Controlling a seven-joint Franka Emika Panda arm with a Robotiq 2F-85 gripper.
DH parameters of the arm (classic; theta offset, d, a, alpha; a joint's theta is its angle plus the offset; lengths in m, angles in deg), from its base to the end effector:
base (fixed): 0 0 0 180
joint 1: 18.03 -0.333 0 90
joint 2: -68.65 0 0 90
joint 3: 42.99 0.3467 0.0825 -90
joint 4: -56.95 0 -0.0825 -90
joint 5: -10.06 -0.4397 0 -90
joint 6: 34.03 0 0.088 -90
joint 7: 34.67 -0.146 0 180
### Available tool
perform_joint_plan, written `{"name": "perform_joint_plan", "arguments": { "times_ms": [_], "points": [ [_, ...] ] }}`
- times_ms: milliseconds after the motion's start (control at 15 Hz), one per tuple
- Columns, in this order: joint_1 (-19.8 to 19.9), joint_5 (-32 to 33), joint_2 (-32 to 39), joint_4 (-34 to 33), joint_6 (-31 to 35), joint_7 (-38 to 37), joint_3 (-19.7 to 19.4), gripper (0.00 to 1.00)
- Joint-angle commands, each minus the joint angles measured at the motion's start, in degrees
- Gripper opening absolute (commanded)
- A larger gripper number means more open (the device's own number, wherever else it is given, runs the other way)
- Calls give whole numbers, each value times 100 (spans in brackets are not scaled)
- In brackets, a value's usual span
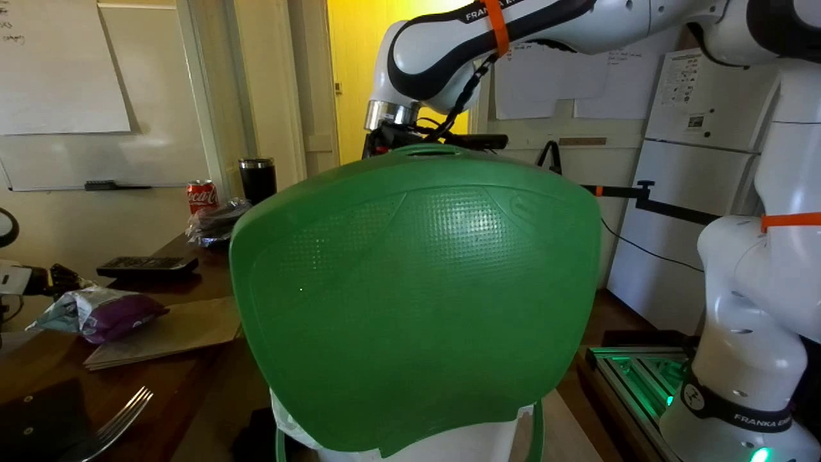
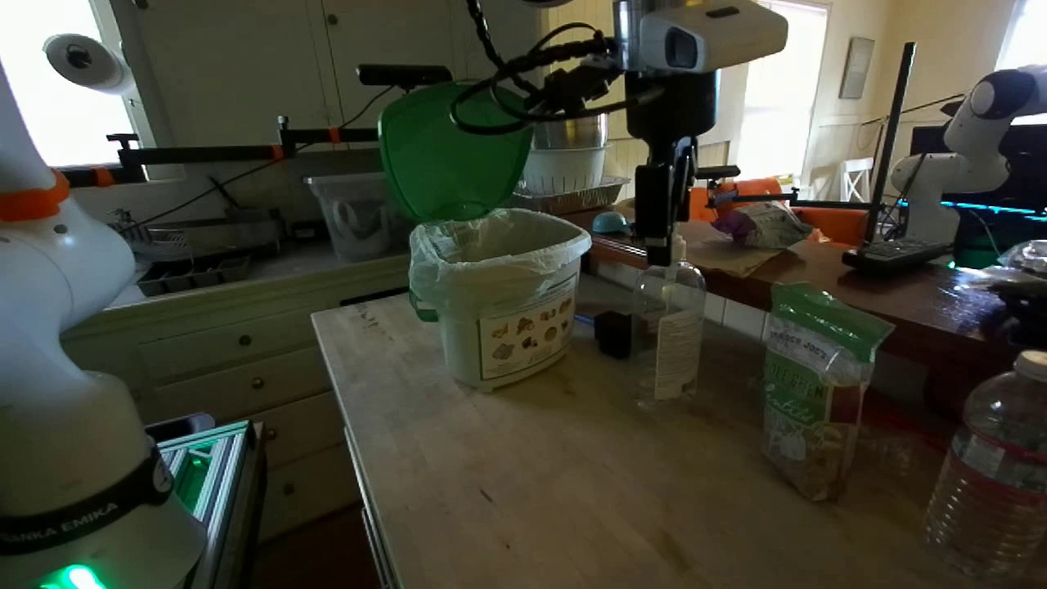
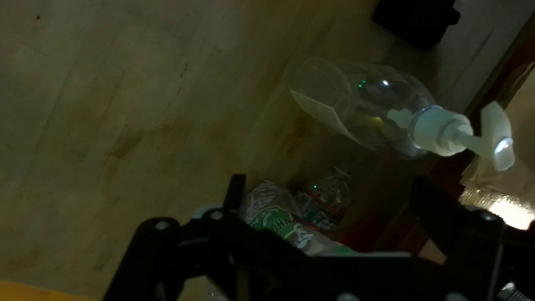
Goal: Move the pump bottle forwards.
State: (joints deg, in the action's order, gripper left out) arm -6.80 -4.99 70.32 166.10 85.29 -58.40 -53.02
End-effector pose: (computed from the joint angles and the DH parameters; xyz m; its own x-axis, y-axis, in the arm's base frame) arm 0.6069 -0.2119 0.4695 0.6210 -0.7833 0.0262 -0.7498 -0.6035 -0.2713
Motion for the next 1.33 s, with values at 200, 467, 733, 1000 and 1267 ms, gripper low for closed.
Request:
{"name": "perform_joint_plan", "arguments": {
  "times_ms": [200,467,733,1000,1267],
  "points": [
    [-115,-282,395,-513,-122,60,87,100],
    [-176,-348,526,-613,-92,130,137,100],
    [-190,-519,675,-693,-28,199,183,100],
    [-178,-629,729,-806,-50,259,189,100],
    [-183,-475,765,-908,29,126,153,100]
  ]
}}
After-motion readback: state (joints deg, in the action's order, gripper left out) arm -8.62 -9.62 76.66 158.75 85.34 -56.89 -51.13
